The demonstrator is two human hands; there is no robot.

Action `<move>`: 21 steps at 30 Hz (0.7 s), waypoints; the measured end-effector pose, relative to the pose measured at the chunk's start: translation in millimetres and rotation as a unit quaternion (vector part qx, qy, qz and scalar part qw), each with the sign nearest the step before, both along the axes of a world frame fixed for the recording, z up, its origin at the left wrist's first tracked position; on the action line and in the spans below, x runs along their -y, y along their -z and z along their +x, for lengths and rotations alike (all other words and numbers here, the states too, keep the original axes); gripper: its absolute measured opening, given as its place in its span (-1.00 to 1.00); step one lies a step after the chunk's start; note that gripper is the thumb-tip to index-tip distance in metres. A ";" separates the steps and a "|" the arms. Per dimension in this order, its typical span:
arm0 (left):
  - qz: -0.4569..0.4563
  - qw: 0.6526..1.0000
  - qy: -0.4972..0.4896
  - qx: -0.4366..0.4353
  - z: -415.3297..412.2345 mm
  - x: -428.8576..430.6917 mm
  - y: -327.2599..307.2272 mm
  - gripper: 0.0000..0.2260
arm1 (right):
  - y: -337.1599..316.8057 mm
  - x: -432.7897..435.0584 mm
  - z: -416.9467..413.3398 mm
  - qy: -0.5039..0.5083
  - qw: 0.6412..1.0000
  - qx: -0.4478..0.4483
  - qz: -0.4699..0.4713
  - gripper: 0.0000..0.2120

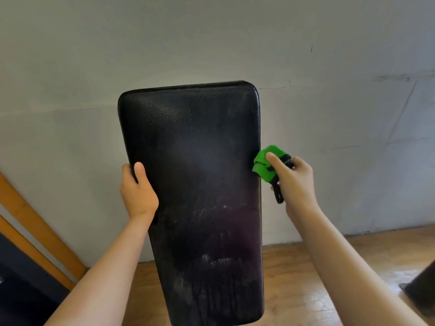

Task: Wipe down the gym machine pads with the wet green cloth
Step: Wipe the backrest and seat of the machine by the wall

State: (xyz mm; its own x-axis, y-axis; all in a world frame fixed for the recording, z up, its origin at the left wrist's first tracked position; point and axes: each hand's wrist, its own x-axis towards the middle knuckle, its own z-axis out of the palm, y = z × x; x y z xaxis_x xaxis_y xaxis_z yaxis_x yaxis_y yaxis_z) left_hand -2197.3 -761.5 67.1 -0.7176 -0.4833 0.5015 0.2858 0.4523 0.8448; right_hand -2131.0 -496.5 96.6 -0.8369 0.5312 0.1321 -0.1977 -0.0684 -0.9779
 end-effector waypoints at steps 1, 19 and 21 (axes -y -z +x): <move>0.002 1.000 0.000 0.003 -0.2 0.2 0.1 -0.73 | -9.4 -1.3 -6.5 0.000 1.000 -0.018 0.000 -0.53; 0.003 1.000 0.016 -0.018 0.7 0.6 2.3 -0.70 | 118.4 8.6 32.7 0.000 0.992 0.127 0.026 -0.63; 0.003 0.999 0.027 -0.019 1.3 1.0 1.7 -0.68 | 112.3 9.3 33.2 0.004 0.994 0.109 0.005 -0.66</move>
